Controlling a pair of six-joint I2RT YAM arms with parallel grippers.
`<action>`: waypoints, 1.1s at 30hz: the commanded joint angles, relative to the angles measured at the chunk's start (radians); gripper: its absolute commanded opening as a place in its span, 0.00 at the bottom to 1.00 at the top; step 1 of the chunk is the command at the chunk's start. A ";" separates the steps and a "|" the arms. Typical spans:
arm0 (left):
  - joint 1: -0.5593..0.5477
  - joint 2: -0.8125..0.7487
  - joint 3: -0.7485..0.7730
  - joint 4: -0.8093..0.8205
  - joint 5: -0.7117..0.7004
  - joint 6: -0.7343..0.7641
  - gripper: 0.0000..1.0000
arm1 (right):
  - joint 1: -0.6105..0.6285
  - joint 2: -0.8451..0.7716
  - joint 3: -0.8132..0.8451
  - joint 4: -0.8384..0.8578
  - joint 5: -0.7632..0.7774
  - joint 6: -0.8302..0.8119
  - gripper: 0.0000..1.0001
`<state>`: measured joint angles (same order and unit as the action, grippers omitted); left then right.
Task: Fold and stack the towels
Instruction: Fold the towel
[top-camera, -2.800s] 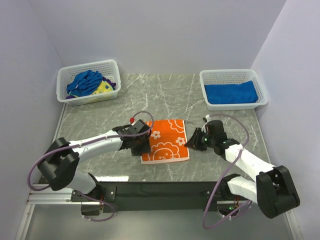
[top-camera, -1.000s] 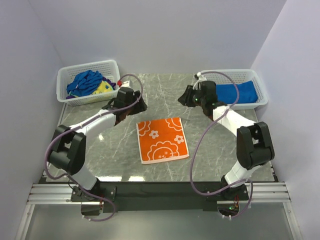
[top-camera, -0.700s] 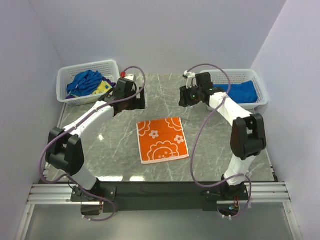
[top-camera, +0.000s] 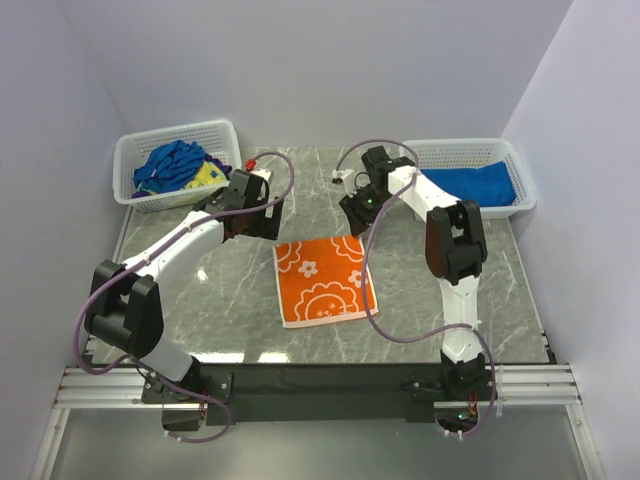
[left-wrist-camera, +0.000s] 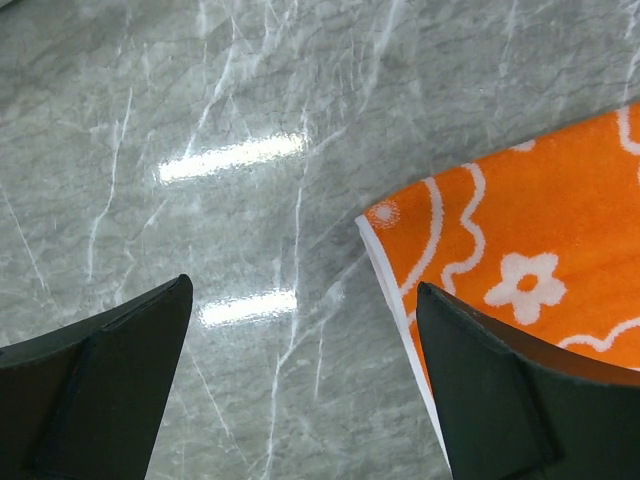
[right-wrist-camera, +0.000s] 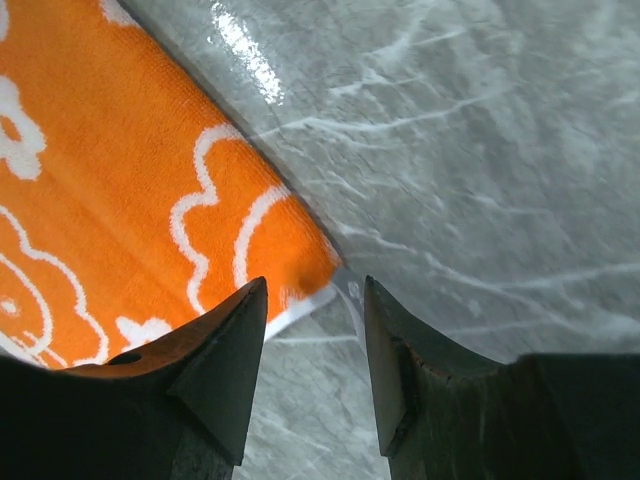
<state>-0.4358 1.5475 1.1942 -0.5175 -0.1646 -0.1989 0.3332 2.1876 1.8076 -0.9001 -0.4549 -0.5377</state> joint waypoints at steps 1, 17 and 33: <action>0.002 -0.001 0.002 0.017 -0.033 0.018 0.99 | 0.015 0.032 0.053 -0.056 0.015 -0.041 0.50; 0.002 0.014 0.005 0.016 -0.020 0.016 0.98 | 0.029 0.103 0.090 -0.063 0.073 -0.034 0.44; 0.002 0.152 0.066 0.016 0.077 0.046 0.92 | 0.044 0.112 0.039 -0.050 0.119 -0.030 0.13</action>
<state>-0.4355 1.6459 1.1984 -0.5110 -0.1413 -0.1844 0.3668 2.2894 1.8706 -0.9466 -0.3576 -0.5617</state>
